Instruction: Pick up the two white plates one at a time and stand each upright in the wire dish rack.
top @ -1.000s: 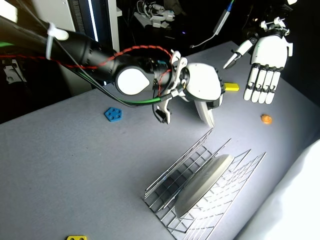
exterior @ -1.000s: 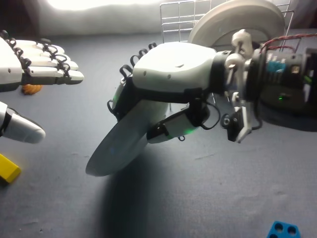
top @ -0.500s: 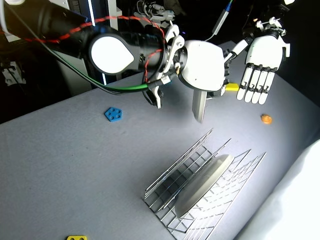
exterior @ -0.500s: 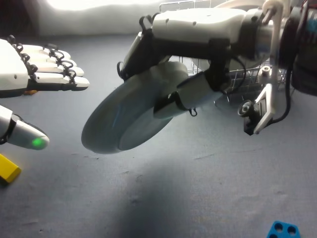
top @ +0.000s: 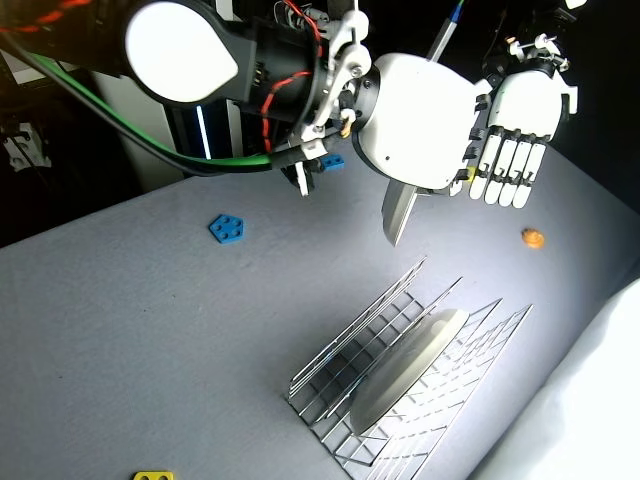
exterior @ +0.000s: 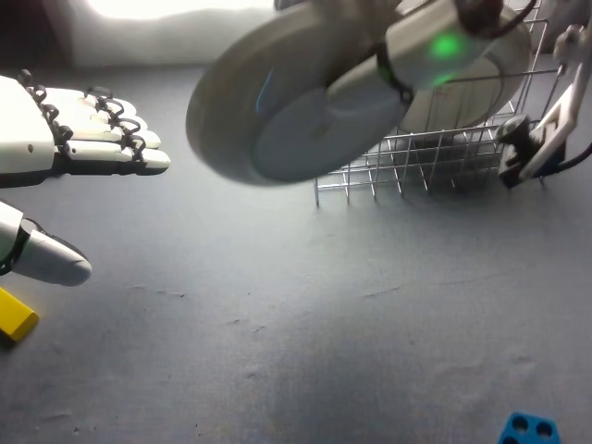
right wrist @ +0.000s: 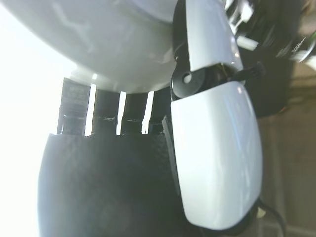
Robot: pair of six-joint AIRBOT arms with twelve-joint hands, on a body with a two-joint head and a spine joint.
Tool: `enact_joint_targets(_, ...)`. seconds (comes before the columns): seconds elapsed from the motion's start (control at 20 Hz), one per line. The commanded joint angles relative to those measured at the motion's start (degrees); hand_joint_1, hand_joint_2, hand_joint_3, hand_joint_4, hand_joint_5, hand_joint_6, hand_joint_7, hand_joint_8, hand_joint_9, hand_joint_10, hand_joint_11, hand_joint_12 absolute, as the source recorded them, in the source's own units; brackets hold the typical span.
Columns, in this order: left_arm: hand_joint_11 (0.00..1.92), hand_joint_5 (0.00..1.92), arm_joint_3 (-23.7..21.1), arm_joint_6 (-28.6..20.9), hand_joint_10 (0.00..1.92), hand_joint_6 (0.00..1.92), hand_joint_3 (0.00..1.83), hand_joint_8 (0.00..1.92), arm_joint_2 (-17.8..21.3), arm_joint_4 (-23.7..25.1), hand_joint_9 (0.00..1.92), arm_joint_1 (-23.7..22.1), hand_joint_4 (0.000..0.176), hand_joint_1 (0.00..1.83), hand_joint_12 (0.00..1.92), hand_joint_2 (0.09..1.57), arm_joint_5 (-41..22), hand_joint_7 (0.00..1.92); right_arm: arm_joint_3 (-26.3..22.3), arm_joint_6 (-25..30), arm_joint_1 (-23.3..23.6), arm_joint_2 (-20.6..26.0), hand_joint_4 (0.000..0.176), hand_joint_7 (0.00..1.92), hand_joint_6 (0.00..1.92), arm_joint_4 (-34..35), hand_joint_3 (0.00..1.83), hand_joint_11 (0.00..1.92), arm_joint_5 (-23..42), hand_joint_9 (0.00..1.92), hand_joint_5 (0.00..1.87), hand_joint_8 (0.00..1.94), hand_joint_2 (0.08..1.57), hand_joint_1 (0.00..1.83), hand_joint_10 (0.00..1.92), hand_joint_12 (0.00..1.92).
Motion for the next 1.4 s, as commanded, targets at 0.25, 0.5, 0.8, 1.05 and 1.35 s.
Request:
enact_joint_targets(0.25,0.00,0.00,0.2,-0.3,0.00,0.00,0.00,0.00,1.0,-3.2,0.00,-0.7,0.000,0.00,0.00,1.09,-1.4,0.00,0.7,3.7,1.9,2.3,0.000,1.10,0.95,1.8,0.00,0.85,4.4,0.95,0.97,0.75,1.08,1.38,1.14,1.21)
enact_joint_targets(0.5,0.00,0.00,0.2,-0.3,0.00,0.00,0.01,0.00,1.1,-3.2,0.00,-0.7,0.000,0.00,0.00,1.09,-1.4,0.00,4.6,2.5,2.6,2.4,0.000,1.09,0.92,9.3,0.00,0.83,2.6,0.95,0.97,0.78,1.09,1.38,1.15,1.22)
enact_joint_targets(0.8,0.00,0.00,0.4,-0.3,0.00,0.00,0.01,0.00,1.0,-3.2,0.00,-0.8,0.000,0.00,0.00,1.10,-1.5,0.00,6.4,2.4,1.6,2.5,0.000,1.12,0.91,10.2,0.00,0.86,3.7,0.97,0.99,0.71,1.07,1.39,1.10,1.17)
enact_joint_targets(1.05,0.00,0.00,0.4,-0.3,0.00,0.00,0.00,0.00,0.9,-3.1,0.00,-0.7,0.000,0.00,0.00,1.09,-1.5,0.00,7.9,2.3,-0.1,2.5,0.000,1.10,0.92,11.6,0.00,0.83,3.9,0.96,0.98,0.76,1.08,1.38,1.13,1.17)
enact_joint_targets(1.35,0.00,0.00,0.4,-0.4,0.00,0.00,0.00,0.00,0.9,-2.9,0.00,-0.8,0.000,0.00,0.00,1.09,-1.6,0.00,9.4,2.3,-0.9,2.4,0.000,1.08,0.95,12.4,0.00,0.84,4.6,0.96,0.97,0.80,1.09,1.38,1.14,1.20)
